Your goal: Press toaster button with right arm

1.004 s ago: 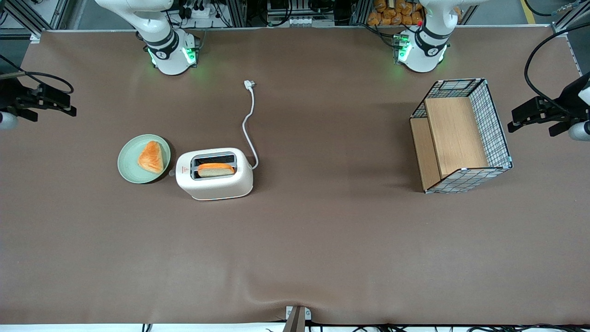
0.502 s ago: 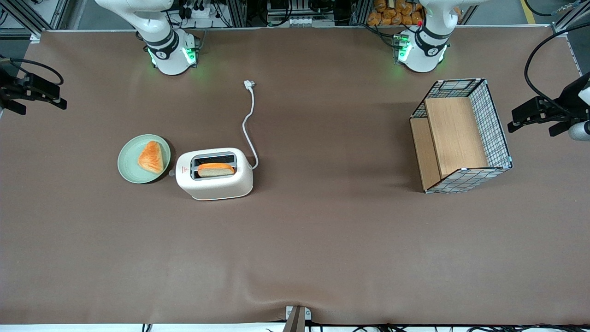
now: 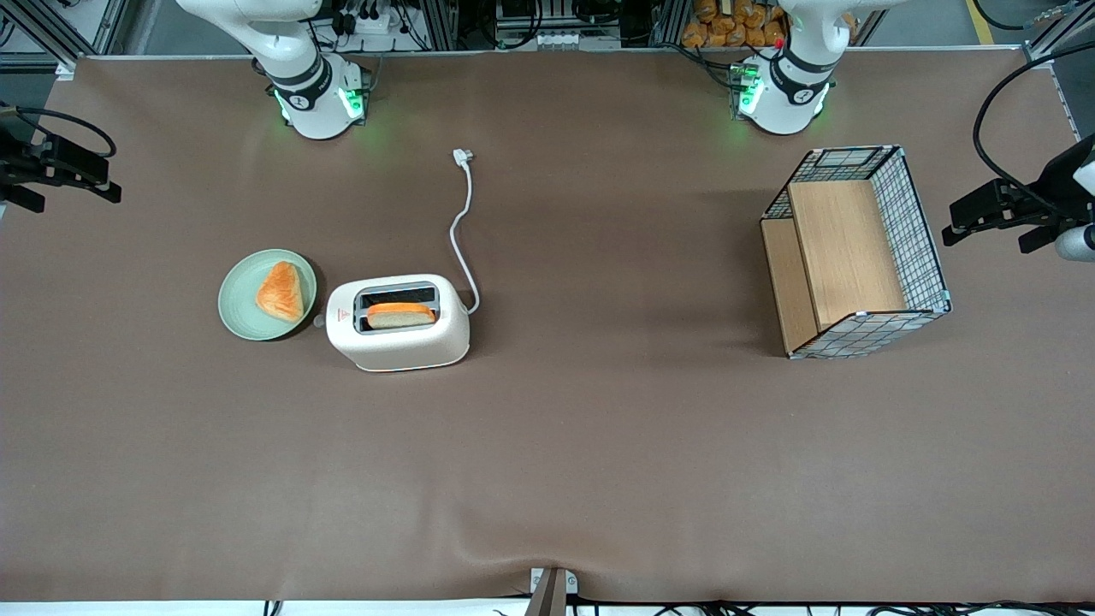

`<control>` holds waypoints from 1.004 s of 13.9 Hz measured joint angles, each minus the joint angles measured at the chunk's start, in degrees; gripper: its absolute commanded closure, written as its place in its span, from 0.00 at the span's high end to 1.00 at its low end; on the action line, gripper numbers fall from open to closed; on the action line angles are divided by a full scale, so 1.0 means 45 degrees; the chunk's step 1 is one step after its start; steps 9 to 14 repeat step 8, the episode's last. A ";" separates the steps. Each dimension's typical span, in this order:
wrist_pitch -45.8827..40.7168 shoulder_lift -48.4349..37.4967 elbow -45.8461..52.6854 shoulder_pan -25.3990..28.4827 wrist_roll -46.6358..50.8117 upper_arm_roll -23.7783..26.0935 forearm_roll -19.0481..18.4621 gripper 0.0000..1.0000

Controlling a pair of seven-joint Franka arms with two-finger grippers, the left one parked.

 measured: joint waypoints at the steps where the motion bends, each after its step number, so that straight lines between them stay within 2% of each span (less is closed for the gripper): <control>1: 0.0010 0.0000 0.0029 0.0000 0.0000 -0.0006 -0.0003 1.00; 14: 0.0010 0.0000 0.0098 0.0019 0.0012 0.0010 -0.0047 1.00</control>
